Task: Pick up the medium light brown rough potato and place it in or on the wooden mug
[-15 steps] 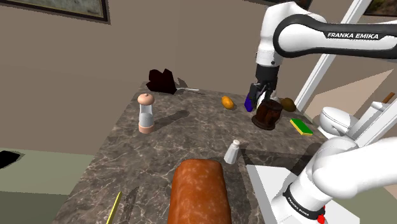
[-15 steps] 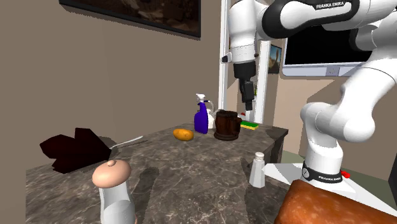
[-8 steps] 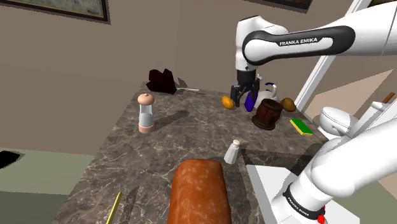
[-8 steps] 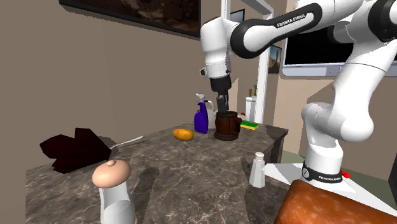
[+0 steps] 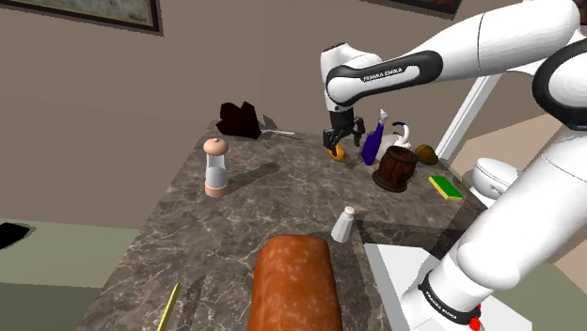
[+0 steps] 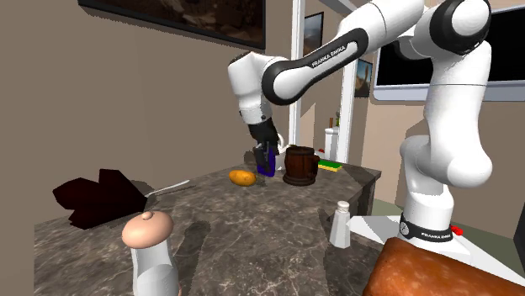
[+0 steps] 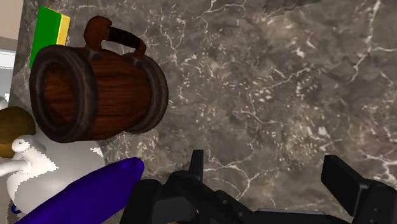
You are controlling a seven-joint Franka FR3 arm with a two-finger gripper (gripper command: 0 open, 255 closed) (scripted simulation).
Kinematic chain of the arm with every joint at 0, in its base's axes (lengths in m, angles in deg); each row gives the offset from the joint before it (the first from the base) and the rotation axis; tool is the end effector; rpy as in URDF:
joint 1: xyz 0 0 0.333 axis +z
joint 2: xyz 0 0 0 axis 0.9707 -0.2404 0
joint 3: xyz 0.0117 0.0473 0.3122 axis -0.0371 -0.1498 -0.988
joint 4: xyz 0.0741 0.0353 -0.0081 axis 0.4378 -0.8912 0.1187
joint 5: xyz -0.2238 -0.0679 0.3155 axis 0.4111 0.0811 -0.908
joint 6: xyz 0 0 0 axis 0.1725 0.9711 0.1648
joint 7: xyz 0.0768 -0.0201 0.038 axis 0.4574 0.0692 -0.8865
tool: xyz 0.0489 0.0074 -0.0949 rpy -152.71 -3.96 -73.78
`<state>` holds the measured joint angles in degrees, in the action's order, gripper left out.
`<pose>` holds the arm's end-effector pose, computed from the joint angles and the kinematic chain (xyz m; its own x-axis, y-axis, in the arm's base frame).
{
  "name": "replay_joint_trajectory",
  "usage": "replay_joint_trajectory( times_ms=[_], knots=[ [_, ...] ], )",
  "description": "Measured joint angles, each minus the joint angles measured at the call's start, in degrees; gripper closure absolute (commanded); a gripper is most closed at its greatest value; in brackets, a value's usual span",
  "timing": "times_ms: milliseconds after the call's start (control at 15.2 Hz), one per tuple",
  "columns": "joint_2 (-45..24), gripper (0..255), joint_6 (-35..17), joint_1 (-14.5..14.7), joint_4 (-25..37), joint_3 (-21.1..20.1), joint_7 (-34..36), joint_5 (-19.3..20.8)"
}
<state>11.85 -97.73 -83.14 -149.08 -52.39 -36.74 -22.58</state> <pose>0.4995 -0.0691 0.4317 0.8974 -0.4151 -0.1493 -0.3433 -0.8698 0.3544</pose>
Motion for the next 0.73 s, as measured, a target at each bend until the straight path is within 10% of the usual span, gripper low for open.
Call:
replay_joint_trajectory(
  times_ms=[726],
  knots=[
    [-26.23, 0, 3.05, -1.93, 24.45, 3.83, 8.5, 6.91]
  ],
)
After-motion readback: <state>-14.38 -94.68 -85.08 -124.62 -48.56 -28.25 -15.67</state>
